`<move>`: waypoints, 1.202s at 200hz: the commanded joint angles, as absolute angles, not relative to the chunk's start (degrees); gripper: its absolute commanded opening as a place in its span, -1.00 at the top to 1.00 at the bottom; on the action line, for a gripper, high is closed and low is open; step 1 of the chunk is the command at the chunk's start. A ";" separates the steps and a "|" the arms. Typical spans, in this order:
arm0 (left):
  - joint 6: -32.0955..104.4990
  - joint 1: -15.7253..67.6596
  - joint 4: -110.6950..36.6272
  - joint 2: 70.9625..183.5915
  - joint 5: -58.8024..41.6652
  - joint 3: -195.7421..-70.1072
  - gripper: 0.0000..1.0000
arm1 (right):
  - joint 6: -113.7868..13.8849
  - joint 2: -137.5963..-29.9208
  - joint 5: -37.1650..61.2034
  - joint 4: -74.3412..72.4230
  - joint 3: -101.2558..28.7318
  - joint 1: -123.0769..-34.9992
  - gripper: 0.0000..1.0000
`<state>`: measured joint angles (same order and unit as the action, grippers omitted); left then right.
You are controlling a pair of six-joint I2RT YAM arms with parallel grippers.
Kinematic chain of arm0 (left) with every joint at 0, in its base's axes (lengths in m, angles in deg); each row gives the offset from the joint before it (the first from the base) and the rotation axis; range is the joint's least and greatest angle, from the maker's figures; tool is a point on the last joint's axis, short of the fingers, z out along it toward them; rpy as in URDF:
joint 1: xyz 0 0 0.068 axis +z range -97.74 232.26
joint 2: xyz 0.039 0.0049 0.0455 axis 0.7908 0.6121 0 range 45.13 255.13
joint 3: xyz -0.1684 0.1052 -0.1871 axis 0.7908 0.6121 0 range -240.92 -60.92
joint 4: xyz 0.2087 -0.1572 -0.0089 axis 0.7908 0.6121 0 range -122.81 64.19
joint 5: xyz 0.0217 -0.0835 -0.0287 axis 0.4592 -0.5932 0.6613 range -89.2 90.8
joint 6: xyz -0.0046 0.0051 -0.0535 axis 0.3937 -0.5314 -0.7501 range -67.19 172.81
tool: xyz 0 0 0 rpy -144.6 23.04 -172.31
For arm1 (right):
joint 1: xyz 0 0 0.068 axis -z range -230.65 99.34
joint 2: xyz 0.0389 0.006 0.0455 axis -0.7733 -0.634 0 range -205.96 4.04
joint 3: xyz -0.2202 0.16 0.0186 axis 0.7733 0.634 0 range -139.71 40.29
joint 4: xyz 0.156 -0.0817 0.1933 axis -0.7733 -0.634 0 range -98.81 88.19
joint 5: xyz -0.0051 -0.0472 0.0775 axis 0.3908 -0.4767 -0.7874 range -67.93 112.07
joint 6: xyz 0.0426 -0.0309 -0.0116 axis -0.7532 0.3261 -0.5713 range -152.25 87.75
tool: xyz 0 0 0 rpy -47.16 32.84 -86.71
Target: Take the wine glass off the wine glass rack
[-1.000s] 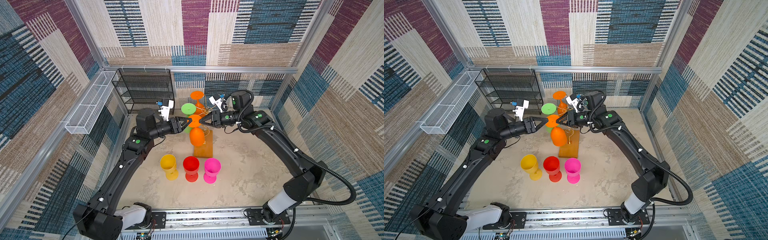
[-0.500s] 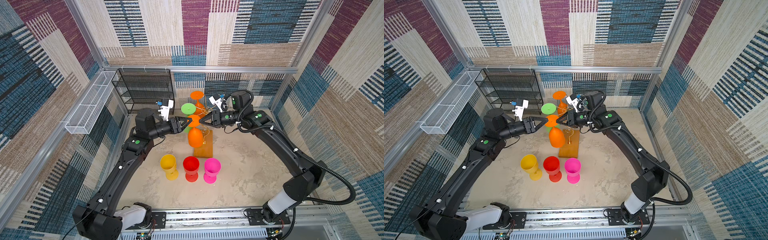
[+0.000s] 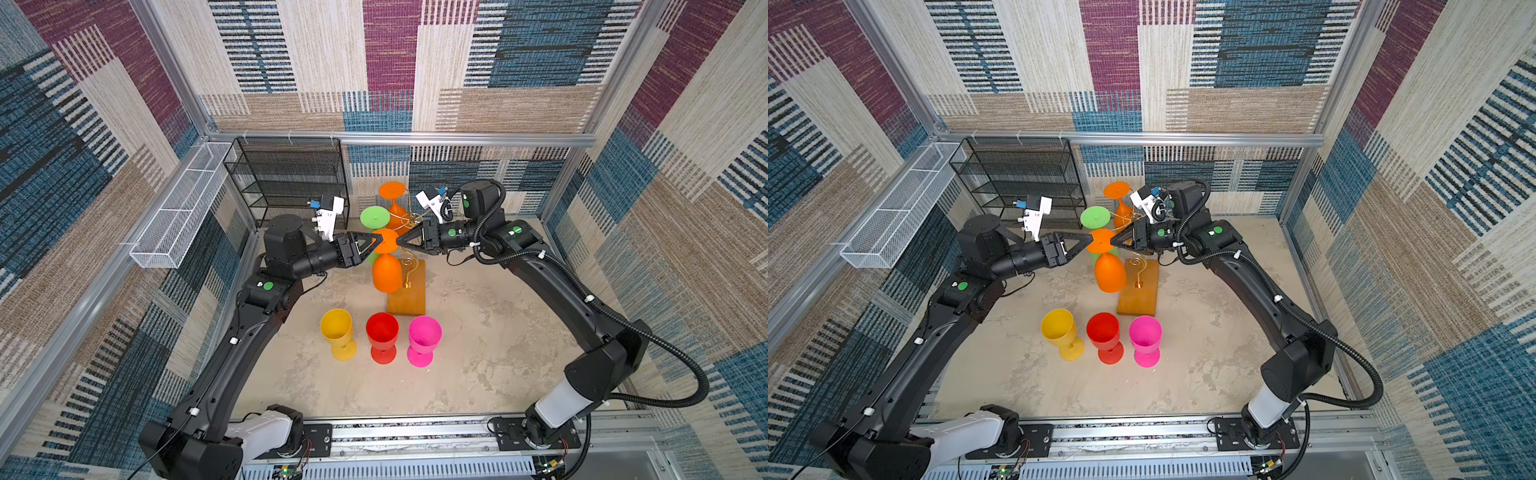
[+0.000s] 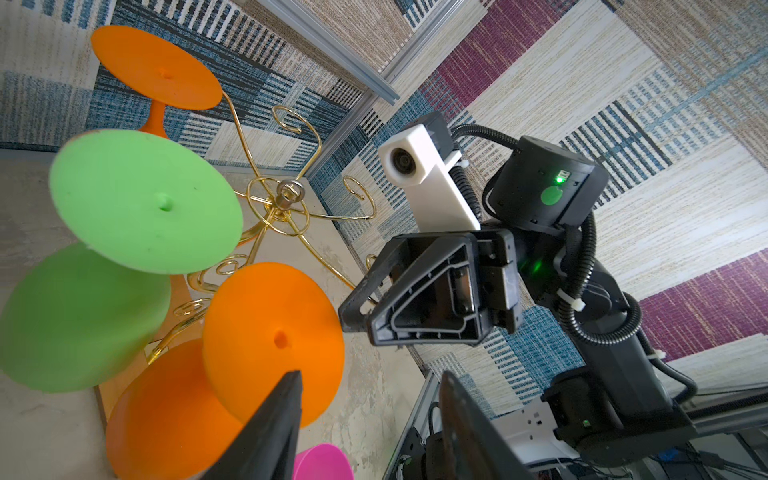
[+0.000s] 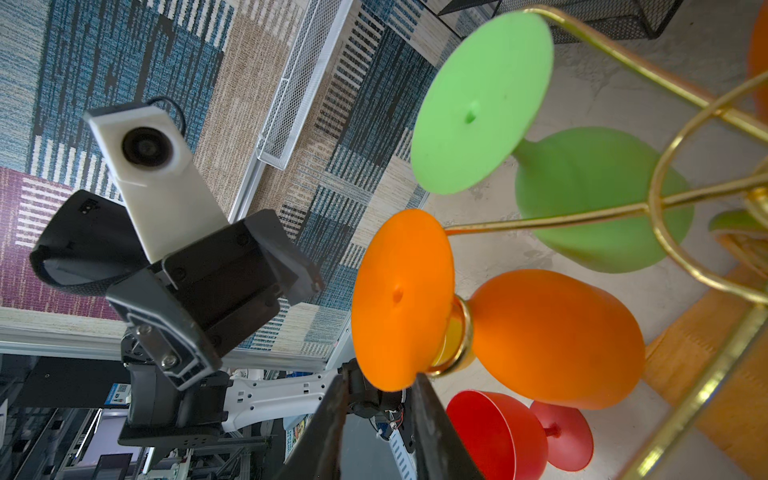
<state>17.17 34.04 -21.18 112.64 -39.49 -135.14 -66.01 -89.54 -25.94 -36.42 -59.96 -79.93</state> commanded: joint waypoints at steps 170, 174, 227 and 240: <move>10.81 37.32 -26.23 109.64 -40.02 -128.77 -0.11 | -62.57 -83.54 -18.52 -37.48 -58.33 -80.01 0.15; 9.95 37.32 -27.13 110.01 -40.41 -128.46 -0.11 | -62.68 -83.18 -18.40 -37.11 -58.02 -80.01 0.15; 0.31 37.39 -38.37 114.58 -44.48 -127.19 -0.11 | -62.92 -80.19 -17.27 -35.07 -55.22 -79.97 0.12; 0.27 37.36 -38.23 115.42 -44.64 -127.50 -0.11 | -62.92 -79.73 -17.15 -34.86 -54.89 -79.95 0.12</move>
